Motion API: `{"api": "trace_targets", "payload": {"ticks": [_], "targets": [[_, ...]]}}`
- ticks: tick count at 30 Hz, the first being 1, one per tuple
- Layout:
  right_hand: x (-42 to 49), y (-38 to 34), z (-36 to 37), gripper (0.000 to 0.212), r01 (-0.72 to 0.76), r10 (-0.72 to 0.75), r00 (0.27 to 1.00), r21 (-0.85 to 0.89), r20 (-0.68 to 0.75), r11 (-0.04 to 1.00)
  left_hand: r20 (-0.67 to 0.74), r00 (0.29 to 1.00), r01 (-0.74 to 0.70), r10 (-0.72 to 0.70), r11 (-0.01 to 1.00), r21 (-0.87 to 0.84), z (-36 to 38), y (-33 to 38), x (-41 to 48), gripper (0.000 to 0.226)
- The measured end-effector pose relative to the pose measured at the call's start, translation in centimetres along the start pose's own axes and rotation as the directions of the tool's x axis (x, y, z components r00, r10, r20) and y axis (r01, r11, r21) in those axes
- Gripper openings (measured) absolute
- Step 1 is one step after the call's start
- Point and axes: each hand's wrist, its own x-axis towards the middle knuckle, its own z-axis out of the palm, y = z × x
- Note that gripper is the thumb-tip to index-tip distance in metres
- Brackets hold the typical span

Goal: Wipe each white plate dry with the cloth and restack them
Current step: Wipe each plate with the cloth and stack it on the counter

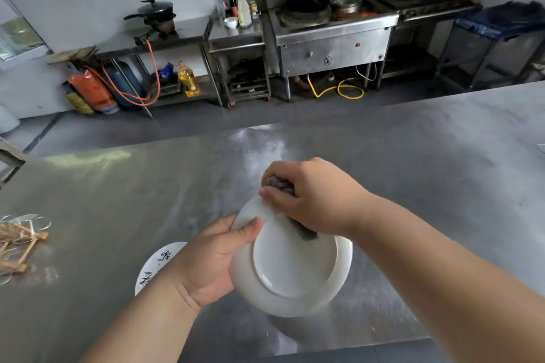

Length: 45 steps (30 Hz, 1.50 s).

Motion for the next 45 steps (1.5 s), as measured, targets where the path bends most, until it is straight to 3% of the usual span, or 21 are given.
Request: {"api": "trace_targets", "payload": {"ticks": [4,6,8,10,12,14,17,19,21,23,24,26,28,30,33,35,37,39,41,43,45], "targets": [[-1.6,0.6,2.0,0.016,-0.21,0.279,0.927,0.268,-0.253,0.94,-0.074,0.99,-0.124,0.12,0.991,-0.054,0.2,-1.2,-0.1,0.05],[-3.4,0.8,3.7,0.018,-0.363,0.485,0.833,0.399,-0.266,0.842,-0.103,0.982,-0.168,0.158,0.981,-0.094,0.2,-1.8,-0.4,0.05],[-4.6,1.0,4.7,0.018,-0.438,0.548,0.81,0.405,-0.209,0.802,-0.133,0.98,-0.16,0.145,0.981,-0.11,0.2,-2.5,-0.6,0.046],[-4.3,0.8,4.1,0.018,-0.384,0.44,0.876,0.266,-0.197,0.884,-0.147,0.982,-0.132,0.121,0.989,-0.061,0.5,-3.1,-0.5,0.042],[-3.0,-0.2,2.7,0.024,-0.138,0.143,0.97,0.037,-0.199,0.99,-0.106,0.987,-0.12,0.12,0.993,0.006,1.2,-3.3,-0.3,0.04],[-1.5,-1.5,1.4,0.034,0.034,-0.055,0.985,-0.132,-0.163,0.991,-0.08,0.985,-0.152,0.152,0.988,0.005,1.6,-2.8,-0.1,0.042],[-1.4,-0.8,0.6,0.039,-0.115,0.116,0.943,0.024,-0.311,0.993,-0.058,0.967,-0.253,0.249,0.965,-0.064,1.3,-1.6,-0.2,0.059],[-2.6,0.3,1.5,0.037,-0.295,0.427,0.84,0.379,-0.335,0.877,-0.091,0.944,-0.327,0.318,0.939,-0.107,0.9,-1.1,-0.3,0.059],[-3.9,0.7,3.1,0.041,-0.419,0.659,0.745,0.695,-0.105,0.585,-0.126,0.928,-0.367,0.352,0.922,-0.123,0.7,-1.3,-0.2,0.05],[-4.4,0.9,4.3,0.044,-0.488,0.711,0.698,0.784,0.086,0.384,-0.15,0.932,-0.347,0.33,0.932,-0.106,0.3,-1.8,-0.1,0.046],[-4.1,1.1,4.3,0.044,-0.5,0.716,0.694,0.765,0.073,0.406,-0.139,0.944,-0.314,0.298,0.943,-0.113,0.1,-1.8,-0.1,0.044],[-3.0,2.0,3.2,0.039,-0.445,0.651,0.745,0.62,-0.144,0.647,-0.043,0.972,-0.234,0.231,0.962,-0.139,-0.4,-1.4,-0.4,0.045],[-1.8,1.8,1.1,0.029,-0.282,0.406,0.865,0.383,-0.296,0.88,0.03,0.983,-0.177,0.183,0.974,-0.144,-0.9,-0.9,-0.5,0.054],[-0.5,0.8,-0.2,0.023,-0.122,0.147,0.965,0.126,-0.216,0.985,0.029,0.986,-0.16,0.164,0.982,-0.097,-0.8,-0.5,-0.1,0.049],[0.7,-0.7,-0.6,0.024,-0.052,0.036,0.99,-0.117,-0.137,0.992,0.039,0.985,-0.166,0.17,0.982,-0.088,-0.2,-0.9,0.4,0.048],[0.4,-0.6,-0.2,0.023,-0.102,0.103,0.967,0.016,-0.234,0.995,0.026,0.978,-0.204,0.207,0.974,-0.099,0.0,-1.2,0.5,0.05],[-1.1,-0.2,1.6,0.02,-0.223,0.305,0.886,0.257,-0.348,0.94,-0.024,0.968,-0.252,0.251,0.96,-0.125,0.1,-1.4,0.5,0.054],[-3.1,-0.2,3.9,0.018,-0.372,0.57,0.792,0.566,-0.219,0.735,-0.072,0.957,-0.288,0.28,0.942,-0.173,0.1,-1.5,0.4,0.06],[-4.0,0.0,5.3,0.024,-0.487,0.679,0.734,0.715,0.025,0.501,-0.13,0.948,-0.31,0.291,0.937,-0.162,0.0,-1.6,0.5,0.059],[-3.1,0.7,5.2,0.028,-0.508,0.684,0.73,0.682,0.017,0.526,-0.159,0.942,-0.311,0.295,0.946,-0.089,0.1,-1.9,0.6,0.051],[-1.5,1.3,3.8,0.026,-0.416,0.62,0.765,0.601,-0.175,0.683,-0.146,0.951,-0.278,0.271,0.96,-0.031,0.6,-2.3,0.6,0.046]]}}
